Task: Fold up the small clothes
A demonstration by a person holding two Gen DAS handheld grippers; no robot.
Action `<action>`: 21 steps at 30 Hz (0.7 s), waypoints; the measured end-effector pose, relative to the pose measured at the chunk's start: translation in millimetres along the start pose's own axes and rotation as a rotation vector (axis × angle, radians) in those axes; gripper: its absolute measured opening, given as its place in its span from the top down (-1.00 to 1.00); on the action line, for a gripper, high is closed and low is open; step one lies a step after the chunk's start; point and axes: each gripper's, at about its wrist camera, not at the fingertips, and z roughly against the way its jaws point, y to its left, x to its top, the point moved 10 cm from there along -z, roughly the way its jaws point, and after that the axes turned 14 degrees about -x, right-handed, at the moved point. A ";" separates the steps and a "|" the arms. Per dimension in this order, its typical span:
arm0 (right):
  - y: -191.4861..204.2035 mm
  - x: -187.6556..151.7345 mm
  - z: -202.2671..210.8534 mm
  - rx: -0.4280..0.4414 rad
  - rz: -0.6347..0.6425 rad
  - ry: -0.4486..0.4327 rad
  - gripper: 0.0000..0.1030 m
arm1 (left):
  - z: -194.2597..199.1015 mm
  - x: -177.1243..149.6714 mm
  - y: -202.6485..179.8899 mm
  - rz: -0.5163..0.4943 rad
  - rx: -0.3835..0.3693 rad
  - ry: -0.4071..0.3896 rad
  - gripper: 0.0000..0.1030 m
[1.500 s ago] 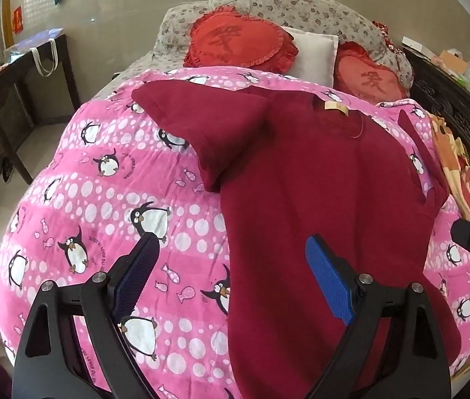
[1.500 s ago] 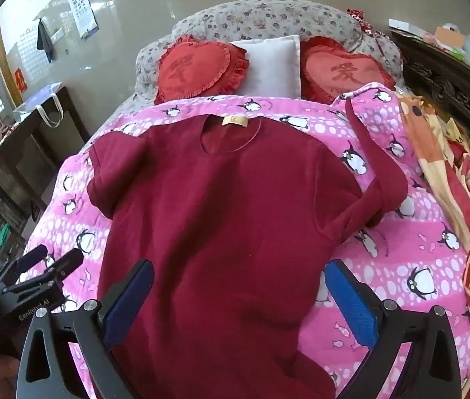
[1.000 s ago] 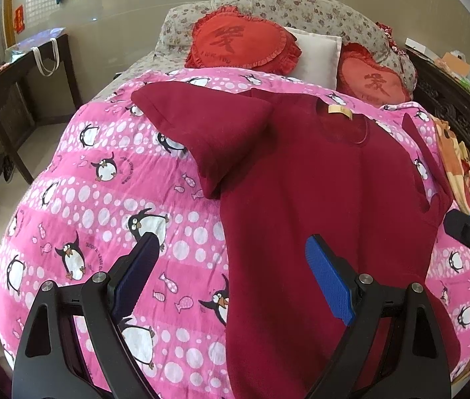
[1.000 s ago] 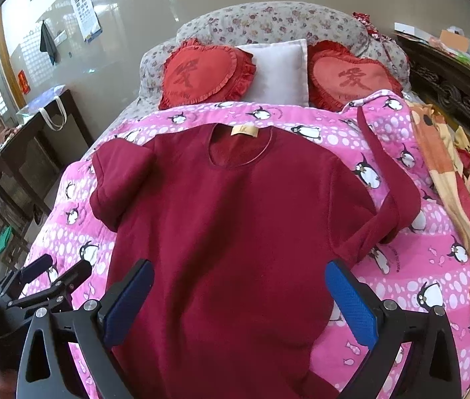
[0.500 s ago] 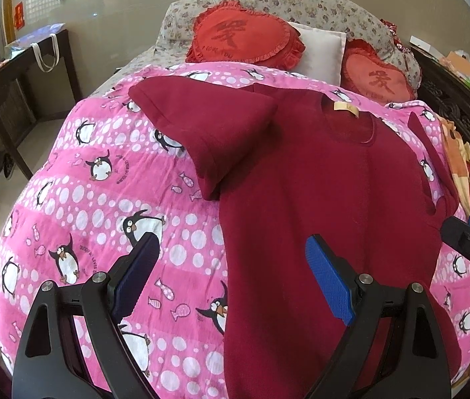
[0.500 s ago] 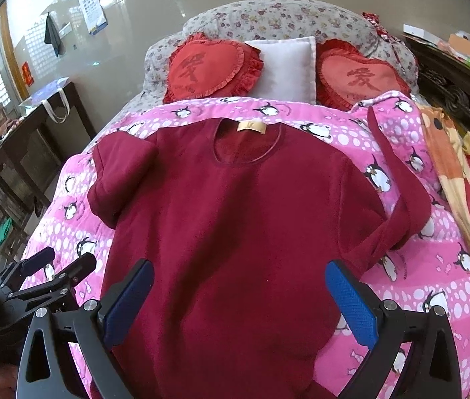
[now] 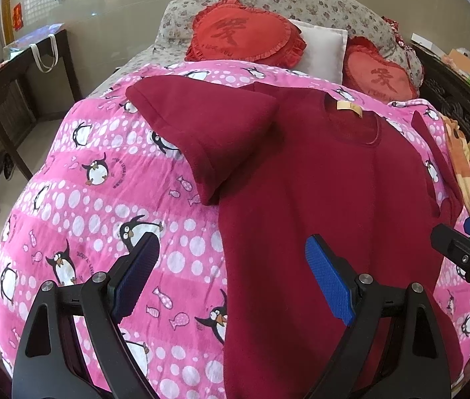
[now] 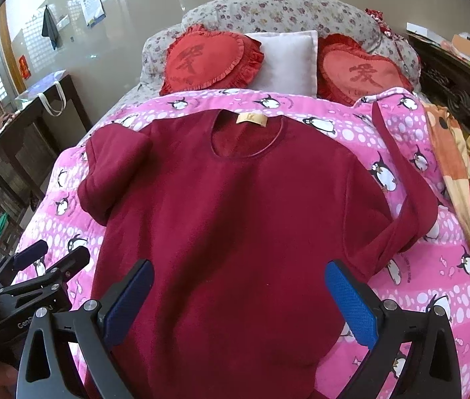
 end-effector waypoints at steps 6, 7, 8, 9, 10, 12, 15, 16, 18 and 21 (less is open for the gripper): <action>-4.4 -1.7 -6.7 -0.016 -0.001 0.012 -0.98 | -3.3 0.0 -1.7 0.002 -0.004 0.005 -0.75; -5.1 -1.7 -7.5 -0.017 -0.005 0.011 -0.98 | -3.6 0.3 -1.8 0.003 -0.005 0.004 -0.75; -5.9 -1.9 -9.0 -0.019 -0.006 0.015 -0.98 | -3.9 0.1 -1.9 0.004 -0.006 0.005 -0.75; -6.9 -2.3 -10.6 -0.020 -0.009 0.019 -0.98 | -4.9 0.5 -2.0 0.006 -0.008 0.005 -0.75; -7.7 -2.9 -12.0 -0.023 -0.010 0.023 -0.98 | -5.7 0.5 -1.9 0.008 -0.008 0.006 -0.75; -8.8 -3.9 -15.1 -0.028 -0.010 0.030 -0.98 | -6.9 1.2 -1.5 0.010 -0.010 0.008 -0.75; -8.9 -6.0 -20.6 -0.032 -0.004 0.045 -0.98 | -8.1 3.2 0.9 0.012 -0.009 0.007 -0.75; -9.0 -6.6 -22.5 -0.035 -0.001 0.051 -0.98 | -8.5 4.5 2.5 0.014 -0.007 0.006 -0.75; -8.4 -6.2 -25.7 -0.035 0.000 0.054 -0.98 | -9.3 6.4 5.5 0.020 -0.005 0.005 -0.75; -8.3 -6.4 -30.6 -0.044 0.005 0.061 -0.98 | -12.5 8.4 9.2 0.032 -0.007 0.011 -0.75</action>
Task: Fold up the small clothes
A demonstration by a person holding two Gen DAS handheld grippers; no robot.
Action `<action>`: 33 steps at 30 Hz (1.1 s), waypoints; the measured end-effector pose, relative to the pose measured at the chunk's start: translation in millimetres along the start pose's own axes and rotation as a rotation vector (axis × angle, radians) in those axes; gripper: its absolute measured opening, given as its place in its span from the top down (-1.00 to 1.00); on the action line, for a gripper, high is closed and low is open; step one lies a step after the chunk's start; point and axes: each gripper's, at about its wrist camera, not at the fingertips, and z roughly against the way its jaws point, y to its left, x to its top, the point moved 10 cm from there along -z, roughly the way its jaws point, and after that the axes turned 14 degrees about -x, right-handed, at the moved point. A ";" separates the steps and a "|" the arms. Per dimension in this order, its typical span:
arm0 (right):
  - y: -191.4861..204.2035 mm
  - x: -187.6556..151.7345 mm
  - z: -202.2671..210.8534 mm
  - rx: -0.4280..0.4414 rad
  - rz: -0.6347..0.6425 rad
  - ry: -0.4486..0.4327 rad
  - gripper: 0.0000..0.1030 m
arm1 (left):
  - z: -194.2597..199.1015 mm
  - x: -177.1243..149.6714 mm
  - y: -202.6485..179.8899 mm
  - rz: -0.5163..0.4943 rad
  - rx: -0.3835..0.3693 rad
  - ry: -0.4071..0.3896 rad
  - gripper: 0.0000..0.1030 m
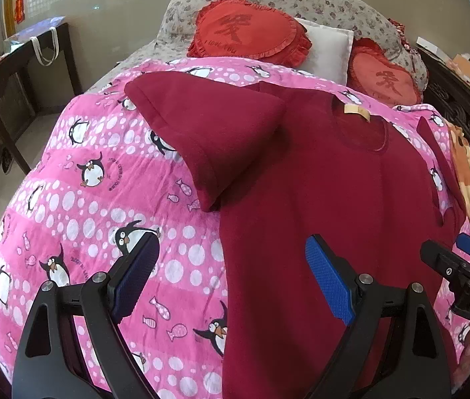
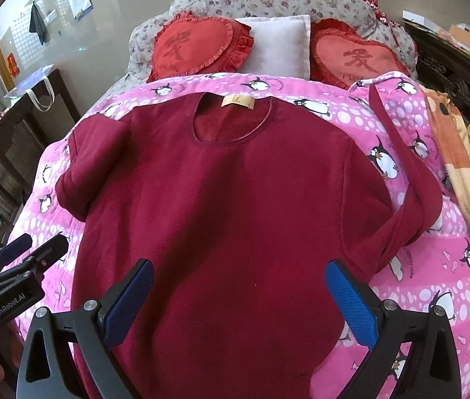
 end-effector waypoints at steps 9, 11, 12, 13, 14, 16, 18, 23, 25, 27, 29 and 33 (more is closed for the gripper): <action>3.9 0.5 -14.4 0.002 0.002 0.035 -0.98 | -7.2 9.0 13.2 0.034 -0.012 0.006 -0.75; 5.2 1.2 -17.2 0.007 0.001 0.041 -0.98 | -7.9 14.1 22.2 0.055 -0.015 0.003 -0.75; 6.4 1.4 -19.3 0.011 0.002 0.045 -0.98 | -7.6 16.9 26.5 0.063 -0.014 0.000 -0.75; 7.4 2.1 -20.7 0.015 0.000 0.045 -0.98 | -6.2 23.3 36.5 0.083 -0.008 -0.013 -0.75; 8.7 3.0 -22.5 0.019 0.000 0.047 -0.98 | -5.2 27.0 41.8 0.095 -0.007 -0.021 -0.75; 12.3 6.1 -25.7 0.028 0.000 0.051 -0.98 | -4.9 39.5 59.9 0.137 -0.009 -0.038 -0.75; 15.4 8.9 -28.0 0.035 0.002 0.051 -0.98 | -10.1 58.1 84.5 0.190 -0.007 -0.051 -0.75; 26.3 16.3 -30.7 0.063 0.011 0.052 -0.98 | -29.8 103.0 139.4 0.317 0.013 -0.108 -0.74; 29.5 17.4 -33.0 0.070 0.018 0.056 -0.98 | -43.1 121.7 161.8 0.384 0.012 -0.142 -0.74; 31.4 17.1 -37.4 0.077 0.020 0.067 -0.98 | -60.0 136.2 180.0 0.444 -0.005 -0.155 -0.74; 32.9 16.3 -42.2 0.090 0.014 0.084 -0.98 | -79.3 146.0 195.5 0.502 -0.009 -0.157 -0.74; 33.9 16.8 -48.5 0.115 -0.001 0.106 -0.98 | -111.5 155.3 203.1 0.542 -0.040 -0.120 -0.58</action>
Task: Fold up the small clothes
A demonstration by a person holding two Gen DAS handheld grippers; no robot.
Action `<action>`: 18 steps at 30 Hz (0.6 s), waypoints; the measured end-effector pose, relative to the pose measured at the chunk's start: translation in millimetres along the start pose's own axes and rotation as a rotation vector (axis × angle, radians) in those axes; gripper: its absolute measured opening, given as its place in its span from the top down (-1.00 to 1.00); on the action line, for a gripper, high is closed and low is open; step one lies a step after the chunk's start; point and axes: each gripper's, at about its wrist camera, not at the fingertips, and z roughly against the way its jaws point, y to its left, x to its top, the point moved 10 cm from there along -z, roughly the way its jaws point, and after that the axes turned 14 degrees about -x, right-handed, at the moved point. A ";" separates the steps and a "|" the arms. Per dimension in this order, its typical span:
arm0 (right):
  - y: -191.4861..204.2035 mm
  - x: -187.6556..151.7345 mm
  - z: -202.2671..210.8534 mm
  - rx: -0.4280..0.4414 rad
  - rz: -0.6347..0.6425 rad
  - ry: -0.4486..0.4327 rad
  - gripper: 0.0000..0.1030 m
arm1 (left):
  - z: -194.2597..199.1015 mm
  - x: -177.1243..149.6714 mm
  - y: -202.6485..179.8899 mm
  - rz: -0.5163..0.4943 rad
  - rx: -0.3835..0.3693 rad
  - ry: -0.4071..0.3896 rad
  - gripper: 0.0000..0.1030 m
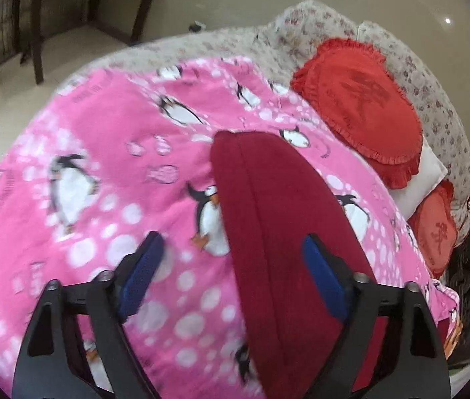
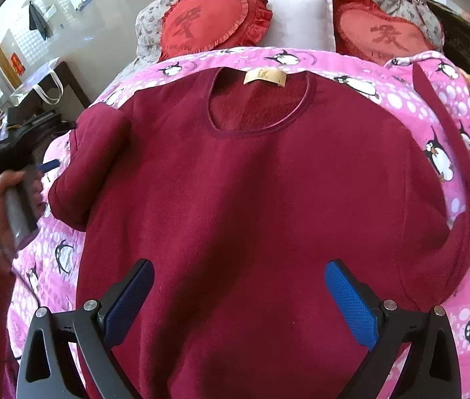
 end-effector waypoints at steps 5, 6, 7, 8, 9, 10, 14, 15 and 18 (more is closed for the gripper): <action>-4.6 2.3 -3.2 0.005 -0.010 0.004 -0.98 | 3.9 0.9 -15.1 -0.092 -0.002 -0.025 0.88; -6.7 2.5 -3.7 0.004 -0.014 0.006 -0.98 | 6.5 1.4 -19.9 -0.090 -0.030 -0.010 0.89; -9.3 2.4 -3.7 0.005 -0.020 0.007 -0.98 | 13.4 2.1 -26.1 -0.097 -0.039 -0.019 0.89; -12.1 2.8 -3.5 0.006 -0.024 0.005 -0.98 | 23.4 2.1 -38.7 -0.124 -0.055 -0.032 0.89; -14.9 2.6 -1.8 0.010 -0.033 0.002 -0.98 | 37.9 -2.1 -62.9 -0.160 -0.114 -0.032 0.89; -19.7 3.1 0.2 0.010 -0.042 -0.003 -0.98 | 48.0 -6.9 -80.2 -0.176 -0.161 -0.031 0.89; -47.3 8.0 12.2 0.000 -0.108 -0.033 -0.98 | 96.1 -56.8 -183.6 -0.333 -0.380 -0.002 0.89; -56.1 8.8 15.9 -0.004 -0.127 -0.038 -0.98 | 101.6 -69.3 -198.3 -0.361 -0.409 0.010 0.89; -92.9 9.5 29.4 -0.042 -0.187 -0.061 -0.98 | 107.7 -136.0 -256.9 -0.470 -0.522 0.103 0.89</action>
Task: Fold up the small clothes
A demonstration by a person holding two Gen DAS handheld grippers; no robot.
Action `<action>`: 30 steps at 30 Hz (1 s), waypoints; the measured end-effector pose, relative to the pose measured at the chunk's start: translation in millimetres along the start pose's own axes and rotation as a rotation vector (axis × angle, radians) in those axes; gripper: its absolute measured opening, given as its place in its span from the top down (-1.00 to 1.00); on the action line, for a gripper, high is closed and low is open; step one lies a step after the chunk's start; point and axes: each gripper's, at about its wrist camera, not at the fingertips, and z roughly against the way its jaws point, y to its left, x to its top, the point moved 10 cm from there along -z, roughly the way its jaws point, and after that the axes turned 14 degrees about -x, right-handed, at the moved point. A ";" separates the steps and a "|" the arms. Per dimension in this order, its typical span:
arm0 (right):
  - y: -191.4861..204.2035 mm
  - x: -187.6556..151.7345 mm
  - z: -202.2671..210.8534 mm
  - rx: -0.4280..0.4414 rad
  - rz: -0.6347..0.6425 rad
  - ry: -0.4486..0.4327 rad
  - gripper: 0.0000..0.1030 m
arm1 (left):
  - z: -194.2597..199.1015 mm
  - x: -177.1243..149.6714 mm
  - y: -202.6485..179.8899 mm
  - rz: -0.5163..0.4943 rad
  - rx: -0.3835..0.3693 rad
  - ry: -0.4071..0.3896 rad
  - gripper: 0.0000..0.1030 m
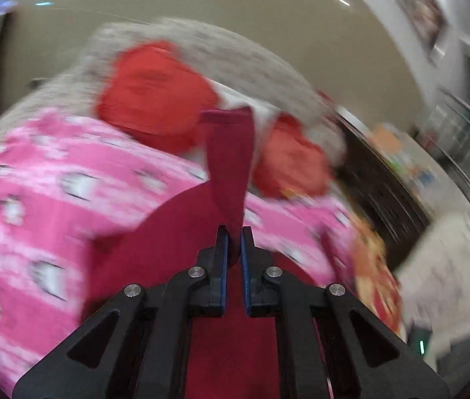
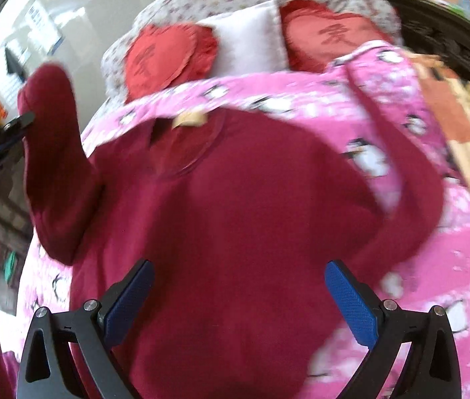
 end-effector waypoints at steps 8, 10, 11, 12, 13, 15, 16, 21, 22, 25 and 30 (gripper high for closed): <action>-95.5 0.4 17.7 -0.088 -0.195 -0.004 -0.98 | -91.5 -130.8 -80.8 -0.141 -0.142 0.347 0.68; -105.7 0.8 20.7 -0.089 -0.209 -0.010 -0.98 | -84.7 -135.3 -79.3 -0.132 -0.137 0.357 0.32; -107.2 0.7 22.8 -0.084 -0.201 -0.014 -0.98 | -76.0 -133.3 -75.1 -0.124 -0.133 0.354 0.21; -105.8 2.9 24.0 -0.074 -0.183 -0.019 -0.98 | -59.6 -129.2 -70.2 -0.119 -0.123 0.334 0.03; -104.3 3.6 24.5 -0.067 -0.168 -0.026 -0.98 | -49.8 -128.2 -64.9 -0.122 -0.116 0.316 -0.14; -92.6 10.5 24.0 -0.015 -0.125 -0.056 -0.98 | -16.0 -114.6 -40.0 -0.160 -0.020 0.234 -0.36; -83.2 14.6 23.2 0.016 -0.094 -0.069 -0.98 | -9.2 -111.7 -27.9 -0.175 0.036 0.207 -0.41; -35.7 37.8 2.8 0.023 0.066 -0.118 -0.98 | 22.6 -105.6 68.5 -0.174 0.401 0.181 -0.41; -32.7 41.4 -3.9 -0.013 0.082 -0.126 -0.98 | 25.7 -107.6 87.7 -0.143 0.446 0.180 -0.41; -17.9 53.3 -34.1 -0.044 0.151 -0.137 -0.87 | 31.2 -119.2 129.3 0.001 0.487 0.164 -0.41; -4.3 63.6 -49.9 -0.057 0.228 -0.131 0.91 | 33.6 -113.0 133.1 0.042 0.474 0.096 -0.41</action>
